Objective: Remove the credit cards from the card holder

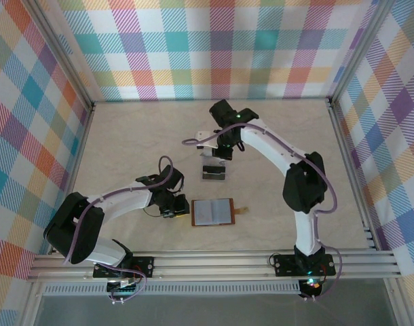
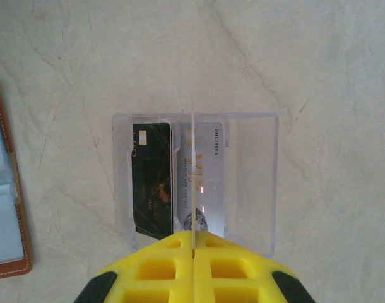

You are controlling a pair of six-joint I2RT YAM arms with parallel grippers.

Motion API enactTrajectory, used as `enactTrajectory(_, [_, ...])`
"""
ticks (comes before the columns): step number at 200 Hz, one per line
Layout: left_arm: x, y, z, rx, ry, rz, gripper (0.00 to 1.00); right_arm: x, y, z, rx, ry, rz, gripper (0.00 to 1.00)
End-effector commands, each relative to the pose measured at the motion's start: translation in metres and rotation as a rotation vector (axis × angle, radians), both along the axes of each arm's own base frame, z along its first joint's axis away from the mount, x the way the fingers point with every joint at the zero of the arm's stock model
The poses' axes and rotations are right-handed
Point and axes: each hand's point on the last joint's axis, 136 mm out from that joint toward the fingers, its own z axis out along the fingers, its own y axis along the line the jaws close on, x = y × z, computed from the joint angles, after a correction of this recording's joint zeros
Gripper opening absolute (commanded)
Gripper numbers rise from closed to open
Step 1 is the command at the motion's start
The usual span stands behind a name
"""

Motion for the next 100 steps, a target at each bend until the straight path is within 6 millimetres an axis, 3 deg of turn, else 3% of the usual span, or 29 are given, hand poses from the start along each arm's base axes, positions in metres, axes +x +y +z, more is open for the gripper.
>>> enactTrajectory(1, [-0.002,0.002,0.001,-0.011,0.005,0.02,0.19,-0.012,-0.006,-0.01,-0.05,0.101,0.068,0.0])
enactTrajectory(100, [-0.006,0.008,0.002,-0.003,-0.003,0.041,0.19,-0.008,-0.011,-0.049,-0.143,0.226,0.063,0.0])
